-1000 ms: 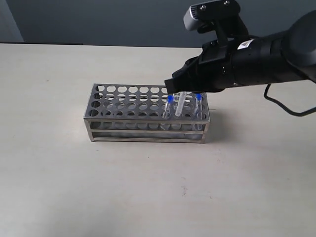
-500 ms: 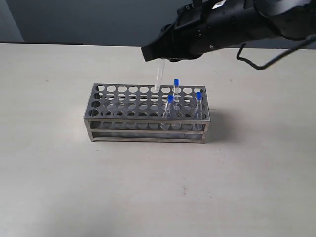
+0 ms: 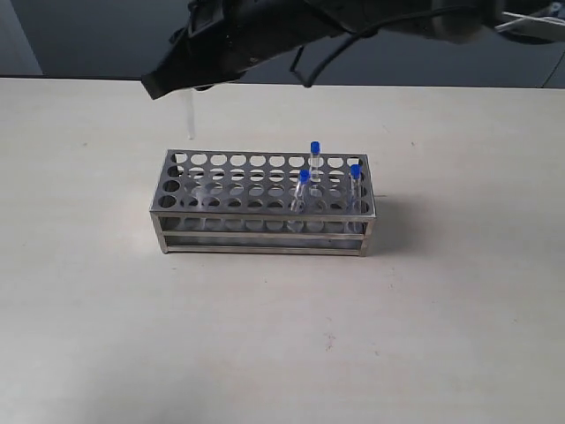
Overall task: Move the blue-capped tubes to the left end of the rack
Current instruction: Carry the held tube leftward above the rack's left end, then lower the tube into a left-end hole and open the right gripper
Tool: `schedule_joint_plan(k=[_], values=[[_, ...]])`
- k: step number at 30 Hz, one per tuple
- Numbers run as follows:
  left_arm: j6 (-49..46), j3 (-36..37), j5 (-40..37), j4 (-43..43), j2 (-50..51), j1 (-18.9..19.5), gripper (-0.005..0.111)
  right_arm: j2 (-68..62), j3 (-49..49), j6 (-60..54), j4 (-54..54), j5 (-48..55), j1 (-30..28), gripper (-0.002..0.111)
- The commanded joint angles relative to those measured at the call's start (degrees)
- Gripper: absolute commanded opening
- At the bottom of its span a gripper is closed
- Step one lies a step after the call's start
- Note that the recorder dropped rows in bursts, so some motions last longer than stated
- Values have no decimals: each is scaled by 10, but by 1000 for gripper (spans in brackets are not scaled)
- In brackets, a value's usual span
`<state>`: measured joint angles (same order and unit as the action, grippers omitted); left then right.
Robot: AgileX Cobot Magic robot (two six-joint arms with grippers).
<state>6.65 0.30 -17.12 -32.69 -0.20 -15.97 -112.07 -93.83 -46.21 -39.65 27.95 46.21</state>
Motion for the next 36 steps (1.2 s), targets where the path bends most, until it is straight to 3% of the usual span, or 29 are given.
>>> schedule_joint_plan(k=[1, 36], values=[[3, -3, 4, 9, 2, -2, 1, -49, -58, -5, 6, 27, 2, -1], [3, -3, 4, 9, 2, -2, 1, -164, -95, -1, -18, 14, 12, 1]])
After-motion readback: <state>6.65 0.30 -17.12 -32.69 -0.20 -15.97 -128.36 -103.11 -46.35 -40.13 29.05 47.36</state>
